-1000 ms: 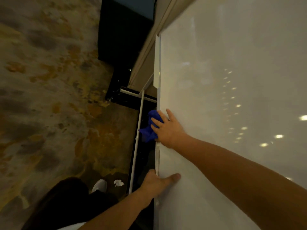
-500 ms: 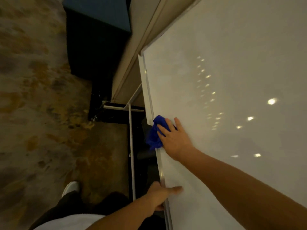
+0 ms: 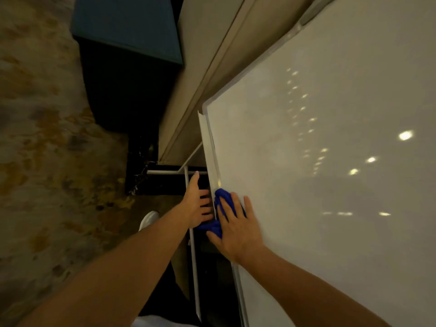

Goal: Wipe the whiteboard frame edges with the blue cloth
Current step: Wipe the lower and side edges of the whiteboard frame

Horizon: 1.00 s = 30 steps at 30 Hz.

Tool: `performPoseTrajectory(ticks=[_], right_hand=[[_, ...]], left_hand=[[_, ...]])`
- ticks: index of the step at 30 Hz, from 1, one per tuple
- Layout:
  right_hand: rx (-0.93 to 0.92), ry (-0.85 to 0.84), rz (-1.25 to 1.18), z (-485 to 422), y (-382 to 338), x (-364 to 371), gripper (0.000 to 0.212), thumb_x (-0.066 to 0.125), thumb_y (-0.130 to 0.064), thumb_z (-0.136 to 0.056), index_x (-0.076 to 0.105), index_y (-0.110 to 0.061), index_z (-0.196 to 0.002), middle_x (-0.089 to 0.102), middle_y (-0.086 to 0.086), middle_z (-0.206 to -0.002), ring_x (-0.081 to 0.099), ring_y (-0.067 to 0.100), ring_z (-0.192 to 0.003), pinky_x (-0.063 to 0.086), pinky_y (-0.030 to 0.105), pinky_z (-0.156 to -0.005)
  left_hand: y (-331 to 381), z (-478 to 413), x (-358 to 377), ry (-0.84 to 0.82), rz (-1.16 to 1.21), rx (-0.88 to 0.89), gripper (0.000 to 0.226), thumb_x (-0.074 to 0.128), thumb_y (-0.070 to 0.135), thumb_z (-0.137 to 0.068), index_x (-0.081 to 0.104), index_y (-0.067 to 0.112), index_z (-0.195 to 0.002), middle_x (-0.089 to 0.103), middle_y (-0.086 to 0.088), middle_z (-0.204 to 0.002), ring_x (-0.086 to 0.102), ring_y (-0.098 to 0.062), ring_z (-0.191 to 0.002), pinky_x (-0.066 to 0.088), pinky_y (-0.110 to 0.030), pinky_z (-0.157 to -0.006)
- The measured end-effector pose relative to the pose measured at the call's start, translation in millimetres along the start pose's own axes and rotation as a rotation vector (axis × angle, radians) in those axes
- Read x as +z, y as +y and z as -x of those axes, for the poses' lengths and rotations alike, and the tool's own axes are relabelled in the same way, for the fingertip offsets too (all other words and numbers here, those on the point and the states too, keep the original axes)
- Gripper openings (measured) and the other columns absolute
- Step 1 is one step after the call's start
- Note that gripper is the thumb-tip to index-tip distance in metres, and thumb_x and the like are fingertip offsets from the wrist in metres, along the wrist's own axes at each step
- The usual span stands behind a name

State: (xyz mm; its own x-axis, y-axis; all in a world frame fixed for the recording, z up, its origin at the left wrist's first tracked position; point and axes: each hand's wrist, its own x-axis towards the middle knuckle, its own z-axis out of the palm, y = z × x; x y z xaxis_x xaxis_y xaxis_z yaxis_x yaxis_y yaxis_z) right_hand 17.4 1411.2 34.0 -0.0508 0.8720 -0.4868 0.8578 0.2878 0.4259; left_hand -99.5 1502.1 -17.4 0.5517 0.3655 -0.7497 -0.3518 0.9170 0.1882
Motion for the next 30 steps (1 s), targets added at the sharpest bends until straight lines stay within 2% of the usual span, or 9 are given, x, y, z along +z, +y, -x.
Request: performPoseTrajectory(ticks=[5,10,14,16,19,21,24,27,30], right_hand=[[0.03,0.04,0.014,-96.8,20.7,-24.6,0.105,0.007,-0.083,-0.081,-0.013,-0.008,-0.152,-0.015,0.018,-0.162,-0.029,0.04,-0.143,-0.018,0.059,-0.112],[-0.019,0.001,0.227,-230.9,70.4,-72.3,0.11,0.029,-0.079,-0.081,-0.013,-0.007,-0.153,-0.021,0.019,-0.16,-0.03,0.043,-0.141,-0.031,0.065,-0.101],[-0.025,-0.06,0.207,-295.9,84.9,-100.7,0.128,0.031,-0.093,-0.069,-0.017,-0.006,-0.149,-0.025,0.02,-0.157,-0.032,0.044,-0.14,-0.03,0.066,-0.1],[-0.046,-0.067,0.159,-301.3,87.5,-105.3,0.132,0.034,-0.095,-0.066,-0.019,-0.005,-0.147,-0.03,0.021,-0.153,-0.034,0.045,-0.139,-0.032,0.066,-0.099],[-0.099,-0.062,0.07,-273.7,87.1,-95.0,0.124,0.041,-0.084,-0.078,-0.025,-0.001,-0.141,-0.037,0.024,-0.145,-0.035,0.047,-0.137,-0.036,0.062,-0.096],[-0.078,-0.066,-0.038,-247.1,82.6,-84.2,0.11,0.043,-0.068,-0.09,-0.027,-0.001,-0.143,-0.035,0.024,-0.151,-0.041,0.045,-0.132,-0.035,0.058,-0.099],[0.007,-0.128,-0.164,-227.5,71.2,-79.9,0.095,0.044,-0.051,-0.098,-0.022,-0.004,-0.148,-0.031,0.017,-0.156,-0.048,0.037,-0.126,-0.035,0.051,-0.101],[0.008,-0.174,-0.027,-248.1,76.7,-94.6,0.095,0.043,-0.051,-0.098,-0.025,-0.004,-0.145,-0.035,0.017,-0.15,-0.047,0.04,-0.125,-0.034,0.054,-0.1],[0.044,-0.198,0.099,-303.9,90.0,-124.0,0.101,0.045,-0.057,-0.094,-0.022,-0.006,-0.148,-0.03,0.015,-0.156,-0.032,0.041,-0.141,-0.024,0.058,-0.11]], left_hand=[[66.5,-49.7,24.6,-0.091,0.104,-0.028,0.101,0.039,0.086,-0.073,0.053,0.008,-0.135,0.059,-0.017,-0.132,0.055,-0.034,-0.12,0.038,-0.05,-0.108],[159.5,-102.8,44.1,-0.131,0.137,-0.017,0.099,0.039,0.088,-0.07,0.057,0.009,-0.128,0.062,-0.018,-0.123,0.059,-0.036,-0.113,0.049,-0.049,-0.083],[219.8,-133.9,46.6,-0.147,0.109,-0.006,0.107,0.041,0.09,-0.066,0.053,0.01,-0.135,0.058,-0.018,-0.134,0.055,-0.038,-0.122,0.044,-0.054,-0.099],[239.7,-145.7,48.5,-0.121,0.088,-0.015,0.108,0.041,0.091,-0.065,0.054,0.009,-0.135,0.062,-0.018,-0.13,0.058,-0.037,-0.12,0.042,-0.053,-0.103],[261.7,-159.2,53.7,-0.088,0.046,-0.063,0.112,0.043,0.093,-0.06,0.055,0.008,-0.132,0.066,-0.019,-0.124,0.064,-0.037,-0.112,0.052,-0.051,-0.093],[273.6,-166.7,57.1,-0.078,-0.013,-0.113,0.115,0.044,0.094,-0.057,0.056,0.008,-0.132,0.064,-0.019,-0.127,0.062,-0.039,-0.113,0.054,-0.052,-0.086],[290.1,-175.6,62.3,-0.061,-0.13,-0.206,0.113,0.046,0.094,-0.055,0.06,0.009,-0.129,0.062,-0.017,-0.128,0.057,-0.037,-0.117,0.052,-0.053,-0.091],[300.0,-180.7,65.8,-0.057,-0.21,-0.235,0.106,0.039,0.094,-0.061,0.061,0.013,-0.125,0.063,-0.014,-0.126,0.056,-0.034,-0.118,0.047,-0.052,-0.1],[313.5,-183.0,69.4,-0.084,-0.188,-0.207,0.085,0.032,0.087,-0.074,0.068,0.019,-0.112,0.074,-0.009,-0.104,0.07,-0.026,-0.093,0.053,-0.038,-0.076]])
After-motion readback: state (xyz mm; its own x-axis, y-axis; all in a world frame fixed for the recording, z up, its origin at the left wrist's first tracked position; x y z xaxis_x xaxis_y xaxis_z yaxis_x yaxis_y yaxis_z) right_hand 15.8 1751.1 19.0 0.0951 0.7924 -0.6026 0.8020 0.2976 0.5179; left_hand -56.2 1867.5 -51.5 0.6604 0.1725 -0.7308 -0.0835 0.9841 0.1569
